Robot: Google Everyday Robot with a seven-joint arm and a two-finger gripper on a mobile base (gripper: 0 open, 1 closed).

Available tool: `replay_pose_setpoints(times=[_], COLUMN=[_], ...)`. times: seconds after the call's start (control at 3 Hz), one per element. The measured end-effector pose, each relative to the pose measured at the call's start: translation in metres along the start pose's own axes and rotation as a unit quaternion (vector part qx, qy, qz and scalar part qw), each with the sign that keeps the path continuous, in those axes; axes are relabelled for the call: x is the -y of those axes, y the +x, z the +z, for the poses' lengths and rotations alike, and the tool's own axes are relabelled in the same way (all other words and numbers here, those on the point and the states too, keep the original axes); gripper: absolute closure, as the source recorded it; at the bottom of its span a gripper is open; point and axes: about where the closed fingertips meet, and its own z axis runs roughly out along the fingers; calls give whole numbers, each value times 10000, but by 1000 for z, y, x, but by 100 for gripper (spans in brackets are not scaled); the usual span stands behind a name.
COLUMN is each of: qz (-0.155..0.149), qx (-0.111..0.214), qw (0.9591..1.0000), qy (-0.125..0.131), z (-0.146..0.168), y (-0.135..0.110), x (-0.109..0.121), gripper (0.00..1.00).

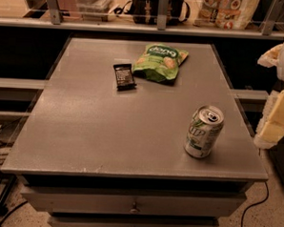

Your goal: Move 7up can near rxbar chocolate

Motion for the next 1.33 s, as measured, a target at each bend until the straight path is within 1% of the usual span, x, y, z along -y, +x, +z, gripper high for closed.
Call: replay_pose_setpoints(times=[0.33, 0.67, 1.0, 1.33], qz=[0, 44, -92, -235], qx=[0, 289, 787, 1474], qw=[10000, 9995, 9959, 9861], qy=[1, -153, -445, -732], z=[0, 8, 23, 41], y=[0, 2, -9, -24], x=[0, -5, -17, -25], gripper=[0, 0, 0, 0])
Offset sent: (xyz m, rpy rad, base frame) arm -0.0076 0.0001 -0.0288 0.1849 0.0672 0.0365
